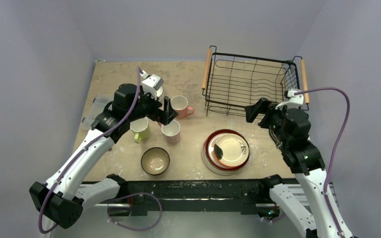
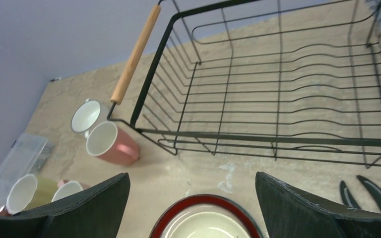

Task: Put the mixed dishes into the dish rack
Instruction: Pick up the cup at the center of the board.

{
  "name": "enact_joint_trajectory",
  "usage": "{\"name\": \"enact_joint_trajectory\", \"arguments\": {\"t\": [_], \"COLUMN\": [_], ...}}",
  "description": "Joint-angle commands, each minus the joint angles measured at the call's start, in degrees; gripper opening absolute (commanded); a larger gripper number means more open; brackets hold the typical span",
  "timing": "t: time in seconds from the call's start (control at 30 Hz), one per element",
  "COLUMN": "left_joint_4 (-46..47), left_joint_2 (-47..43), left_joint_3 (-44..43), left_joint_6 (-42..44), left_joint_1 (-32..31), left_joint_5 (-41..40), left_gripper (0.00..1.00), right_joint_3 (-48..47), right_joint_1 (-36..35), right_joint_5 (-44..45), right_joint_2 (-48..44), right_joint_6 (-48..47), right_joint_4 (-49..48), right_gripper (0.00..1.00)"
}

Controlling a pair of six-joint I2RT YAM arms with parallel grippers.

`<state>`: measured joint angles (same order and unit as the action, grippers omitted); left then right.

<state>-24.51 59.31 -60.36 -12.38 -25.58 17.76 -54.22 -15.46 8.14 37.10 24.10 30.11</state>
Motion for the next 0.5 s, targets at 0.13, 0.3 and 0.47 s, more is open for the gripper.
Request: {"name": "enact_joint_trajectory", "arguments": {"t": [0.13, 0.3, 0.47], "left_joint_4": [-9.83, -16.69, -21.16], "left_joint_2": [9.64, 15.61, 20.06], "left_joint_3": [-8.91, -13.31, -15.80], "left_joint_6": [2.99, 3.25, 3.32], "left_joint_1": [-2.97, -2.94, -2.88], "left_joint_5": [-7.17, -12.85, -19.43], "left_gripper": [0.91, 0.85, 0.71], "right_joint_3": [8.99, 17.10, 20.20], "right_joint_1": [0.01, -1.76, -5.51], "right_joint_5": [-21.72, -27.95, -26.03], "right_joint_2": [0.62, 2.58, 2.56], "right_joint_6": [4.22, 10.42, 12.30], "right_joint_4": [-11.41, -19.18, -21.32], "right_gripper": [0.99, 0.99, 0.99]}}
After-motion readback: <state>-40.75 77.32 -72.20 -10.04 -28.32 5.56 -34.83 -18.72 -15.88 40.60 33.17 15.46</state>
